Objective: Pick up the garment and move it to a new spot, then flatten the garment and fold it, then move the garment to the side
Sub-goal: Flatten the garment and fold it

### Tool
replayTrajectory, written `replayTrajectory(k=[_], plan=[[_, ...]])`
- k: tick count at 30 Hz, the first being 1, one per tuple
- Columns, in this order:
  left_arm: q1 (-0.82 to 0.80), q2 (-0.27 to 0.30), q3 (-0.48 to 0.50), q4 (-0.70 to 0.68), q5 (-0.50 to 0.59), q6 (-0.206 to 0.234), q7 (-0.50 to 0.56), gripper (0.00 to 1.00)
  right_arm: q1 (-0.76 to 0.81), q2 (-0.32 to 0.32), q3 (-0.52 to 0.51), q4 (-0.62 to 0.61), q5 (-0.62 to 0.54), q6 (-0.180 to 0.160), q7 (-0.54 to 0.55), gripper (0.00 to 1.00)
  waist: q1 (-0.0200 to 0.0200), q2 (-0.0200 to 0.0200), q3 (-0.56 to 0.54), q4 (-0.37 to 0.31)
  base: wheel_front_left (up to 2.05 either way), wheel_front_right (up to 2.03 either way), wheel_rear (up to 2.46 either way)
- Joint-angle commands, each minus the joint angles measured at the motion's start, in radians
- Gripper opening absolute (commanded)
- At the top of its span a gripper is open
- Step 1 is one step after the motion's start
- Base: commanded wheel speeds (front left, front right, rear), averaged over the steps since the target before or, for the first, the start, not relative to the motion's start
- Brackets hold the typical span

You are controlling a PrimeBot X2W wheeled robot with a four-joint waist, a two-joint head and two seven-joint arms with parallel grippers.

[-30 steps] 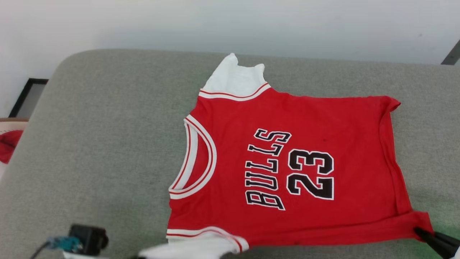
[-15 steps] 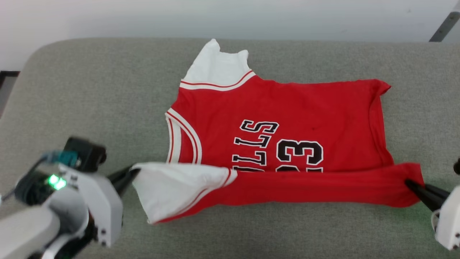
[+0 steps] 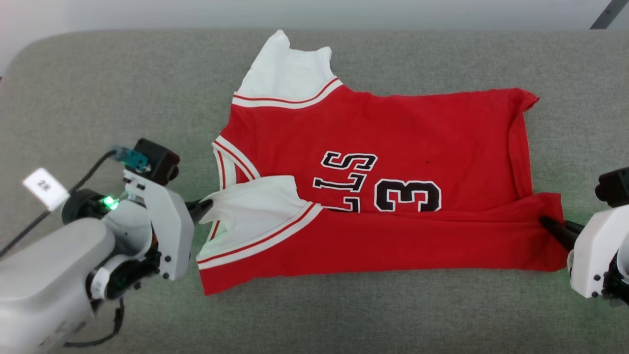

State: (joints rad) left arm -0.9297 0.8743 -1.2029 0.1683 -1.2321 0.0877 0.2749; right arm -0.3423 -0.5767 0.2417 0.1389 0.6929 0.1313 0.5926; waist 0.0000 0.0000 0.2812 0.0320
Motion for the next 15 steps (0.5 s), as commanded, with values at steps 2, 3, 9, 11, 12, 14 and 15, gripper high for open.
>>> replayTrajectory(k=[2, 3, 9, 11, 12, 14, 15], plan=[[-0.013, -0.023, -0.001, 0.045, -0.014, -0.021, 0.013, 0.00, -0.020, 0.013, 0.003, 0.012, -0.006, -0.001, 0.011, 0.00, 0.0000, 0.0000, 0.009, 0.001, 0.00, 0.00, 0.00], [-0.017, -0.033, -0.002, 0.064, -0.020, -0.029, 0.021, 0.02, -0.027, 0.014, 0.005, 0.017, -0.008, -0.001, 0.015, 0.00, 0.0000, 0.0000, 0.010, 0.002, 0.00, 0.00, 0.00], [-0.031, -0.085, 0.001, 0.164, -0.064, -0.065, 0.065, 0.42, -0.062, 0.024, 0.011, 0.043, -0.012, -0.001, 0.031, 0.00, 0.0000, 0.0000, 0.018, 0.008, 0.00, 0.00, 0.00], [-0.031, -0.103, 0.000, 0.194, -0.080, -0.074, 0.080, 0.58, -0.074, 0.028, 0.012, 0.052, -0.012, -0.001, 0.030, 0.00, 0.0000, 0.0000, 0.019, 0.010, 0.00, 0.00, 0.00], [-0.033, -0.111, 0.001, 0.207, -0.084, -0.081, 0.084, 0.81, -0.079, 0.029, 0.015, 0.058, -0.014, -0.001, 0.032, 0.01, 0.0000, 0.0000, 0.019, 0.010, 0.00, 0.00, 0.00], [-0.043, -0.126, 0.003, 0.234, -0.088, -0.086, 0.086, 1.00, -0.090, 0.033, 0.021, 0.067, -0.011, -0.001, 0.035, 0.15, 0.0000, 0.0000, 0.018, 0.009, 0.00, 0.00, 0.00], [-0.045, -0.132, 0.004, 0.245, -0.089, -0.088, 0.087, 1.00, -0.096, 0.035, 0.023, 0.073, -0.010, -0.001, 0.035, 0.20, 0.0000, 0.0000, 0.017, 0.009, 0.00, 0.00, 0.00]])
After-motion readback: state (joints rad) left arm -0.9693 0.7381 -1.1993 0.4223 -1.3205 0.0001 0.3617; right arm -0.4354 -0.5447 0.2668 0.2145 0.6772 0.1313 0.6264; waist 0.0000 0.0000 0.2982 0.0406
